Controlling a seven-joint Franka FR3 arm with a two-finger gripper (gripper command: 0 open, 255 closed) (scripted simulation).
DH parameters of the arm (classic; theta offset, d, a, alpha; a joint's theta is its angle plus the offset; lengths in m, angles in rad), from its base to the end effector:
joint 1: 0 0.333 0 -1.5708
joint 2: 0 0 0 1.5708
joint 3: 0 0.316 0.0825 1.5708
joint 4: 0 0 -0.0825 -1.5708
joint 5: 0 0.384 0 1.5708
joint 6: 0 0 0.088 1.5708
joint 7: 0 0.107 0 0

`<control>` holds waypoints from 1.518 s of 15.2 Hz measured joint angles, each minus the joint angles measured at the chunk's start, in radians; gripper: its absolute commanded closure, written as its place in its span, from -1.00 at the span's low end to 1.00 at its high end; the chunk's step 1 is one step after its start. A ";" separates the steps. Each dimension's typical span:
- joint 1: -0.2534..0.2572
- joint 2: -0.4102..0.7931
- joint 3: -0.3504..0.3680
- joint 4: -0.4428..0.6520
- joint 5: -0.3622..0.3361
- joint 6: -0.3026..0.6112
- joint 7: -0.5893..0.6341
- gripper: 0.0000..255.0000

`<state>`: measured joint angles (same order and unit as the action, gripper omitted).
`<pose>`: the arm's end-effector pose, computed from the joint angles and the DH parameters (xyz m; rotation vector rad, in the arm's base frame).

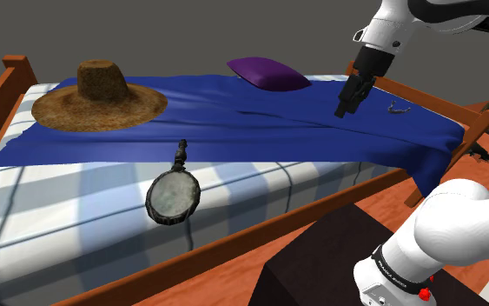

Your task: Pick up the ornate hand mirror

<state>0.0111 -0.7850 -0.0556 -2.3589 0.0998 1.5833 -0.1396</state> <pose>0.3083 -0.0083 0.5905 -2.9990 -0.1657 -0.0304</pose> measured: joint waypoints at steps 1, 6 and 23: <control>0.000 0.000 0.000 0.000 0.000 0.000 0.000 -1.00; 0.009 0.040 0.111 -0.011 0.060 0.062 0.158 -1.00; -0.027 0.485 0.550 0.237 0.102 0.296 0.852 -1.00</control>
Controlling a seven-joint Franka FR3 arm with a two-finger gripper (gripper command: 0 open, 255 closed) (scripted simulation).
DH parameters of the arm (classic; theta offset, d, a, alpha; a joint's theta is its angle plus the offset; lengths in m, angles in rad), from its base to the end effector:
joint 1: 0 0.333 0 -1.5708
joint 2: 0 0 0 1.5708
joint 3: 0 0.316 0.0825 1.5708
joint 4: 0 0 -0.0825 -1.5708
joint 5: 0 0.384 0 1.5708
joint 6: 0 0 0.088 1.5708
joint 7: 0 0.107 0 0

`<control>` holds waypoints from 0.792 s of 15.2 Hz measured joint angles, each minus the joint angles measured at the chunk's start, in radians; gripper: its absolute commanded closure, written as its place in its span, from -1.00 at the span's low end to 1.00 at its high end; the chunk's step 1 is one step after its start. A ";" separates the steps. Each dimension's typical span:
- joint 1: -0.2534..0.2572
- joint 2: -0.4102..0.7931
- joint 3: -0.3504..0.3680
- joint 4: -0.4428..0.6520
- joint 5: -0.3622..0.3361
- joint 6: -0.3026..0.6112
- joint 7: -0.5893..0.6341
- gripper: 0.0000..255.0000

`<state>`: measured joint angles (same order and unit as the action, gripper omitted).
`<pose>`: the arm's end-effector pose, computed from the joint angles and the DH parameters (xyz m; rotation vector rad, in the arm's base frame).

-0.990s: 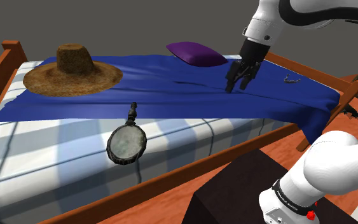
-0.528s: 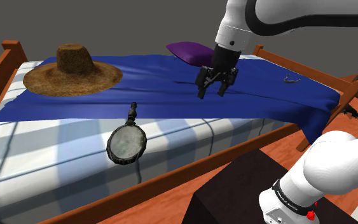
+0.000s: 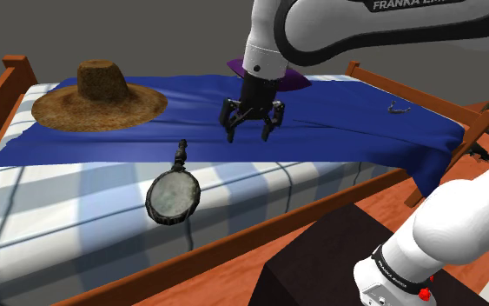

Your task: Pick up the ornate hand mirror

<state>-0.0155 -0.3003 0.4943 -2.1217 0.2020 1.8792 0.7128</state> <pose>0.4106 0.2505 0.5234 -3.0457 0.4760 0.0093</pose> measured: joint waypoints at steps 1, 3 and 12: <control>-0.003 0.034 0.021 0.015 -0.014 0.016 0.044 -1.00; -0.010 0.124 0.064 0.080 -0.057 0.034 0.138 -1.00; 0.079 0.565 0.133 0.450 -0.334 0.006 0.555 -1.00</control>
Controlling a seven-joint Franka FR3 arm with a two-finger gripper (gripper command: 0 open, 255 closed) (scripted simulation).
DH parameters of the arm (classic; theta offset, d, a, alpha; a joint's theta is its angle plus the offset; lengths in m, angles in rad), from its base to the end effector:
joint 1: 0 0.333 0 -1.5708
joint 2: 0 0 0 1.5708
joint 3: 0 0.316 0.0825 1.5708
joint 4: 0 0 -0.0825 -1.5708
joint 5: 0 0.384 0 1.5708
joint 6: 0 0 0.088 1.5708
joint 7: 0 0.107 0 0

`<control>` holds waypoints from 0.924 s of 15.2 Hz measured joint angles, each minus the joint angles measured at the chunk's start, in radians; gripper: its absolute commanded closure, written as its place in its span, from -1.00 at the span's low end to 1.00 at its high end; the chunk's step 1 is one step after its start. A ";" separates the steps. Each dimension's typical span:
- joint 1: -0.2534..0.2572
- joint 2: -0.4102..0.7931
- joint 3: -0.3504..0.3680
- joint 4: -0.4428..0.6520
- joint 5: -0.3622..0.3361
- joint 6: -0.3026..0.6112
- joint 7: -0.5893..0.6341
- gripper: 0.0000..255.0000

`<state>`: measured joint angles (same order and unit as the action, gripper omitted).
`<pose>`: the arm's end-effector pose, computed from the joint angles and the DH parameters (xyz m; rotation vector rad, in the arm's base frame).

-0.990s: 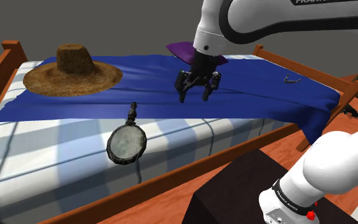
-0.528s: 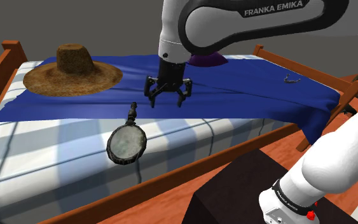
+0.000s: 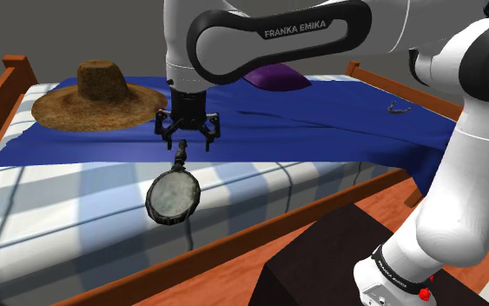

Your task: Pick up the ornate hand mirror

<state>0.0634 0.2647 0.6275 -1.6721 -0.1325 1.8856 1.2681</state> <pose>0.5095 0.3665 0.4727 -3.0063 0.8526 0.0358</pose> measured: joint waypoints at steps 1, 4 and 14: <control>0.021 0.045 -0.006 0.044 -0.026 -0.009 0.036 -1.00; 0.050 0.110 -0.019 0.086 -0.063 0.000 0.078 -1.00; 0.056 0.134 -0.027 0.045 -0.080 0.061 0.092 1.00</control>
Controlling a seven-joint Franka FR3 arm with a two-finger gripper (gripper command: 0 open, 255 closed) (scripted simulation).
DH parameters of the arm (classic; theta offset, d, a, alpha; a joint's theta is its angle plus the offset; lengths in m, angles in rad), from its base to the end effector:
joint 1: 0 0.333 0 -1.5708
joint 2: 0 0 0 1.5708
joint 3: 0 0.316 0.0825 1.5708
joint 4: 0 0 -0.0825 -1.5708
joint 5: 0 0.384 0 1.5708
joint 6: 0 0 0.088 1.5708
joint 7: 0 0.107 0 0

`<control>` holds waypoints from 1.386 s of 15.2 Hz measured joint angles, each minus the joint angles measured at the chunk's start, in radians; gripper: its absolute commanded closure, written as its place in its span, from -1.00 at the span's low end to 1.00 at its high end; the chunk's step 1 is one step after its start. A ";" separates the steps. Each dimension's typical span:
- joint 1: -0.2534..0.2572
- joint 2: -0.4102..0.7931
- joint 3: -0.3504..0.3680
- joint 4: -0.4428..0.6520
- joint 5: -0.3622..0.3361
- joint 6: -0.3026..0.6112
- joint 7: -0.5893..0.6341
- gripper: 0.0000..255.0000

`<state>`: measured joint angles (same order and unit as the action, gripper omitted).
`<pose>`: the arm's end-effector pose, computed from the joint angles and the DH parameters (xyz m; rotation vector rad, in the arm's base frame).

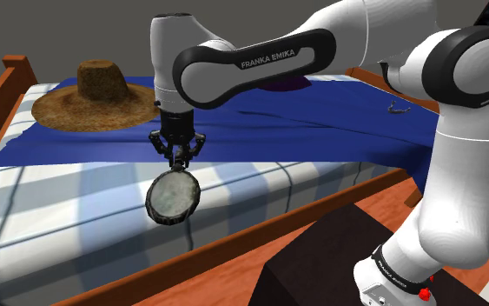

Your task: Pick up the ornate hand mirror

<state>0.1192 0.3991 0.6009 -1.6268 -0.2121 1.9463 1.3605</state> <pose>0.5302 0.3864 0.4220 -2.9950 0.9226 0.0382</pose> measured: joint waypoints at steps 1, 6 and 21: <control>0.000 0.000 0.000 0.000 0.000 0.000 0.000 1.00; 0.000 0.000 0.000 0.000 0.000 0.000 0.000 1.00; 0.004 -0.031 0.012 0.134 0.024 -0.159 -0.016 1.00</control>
<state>0.1231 0.3677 0.6134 -1.4927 -0.1884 1.7875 1.3441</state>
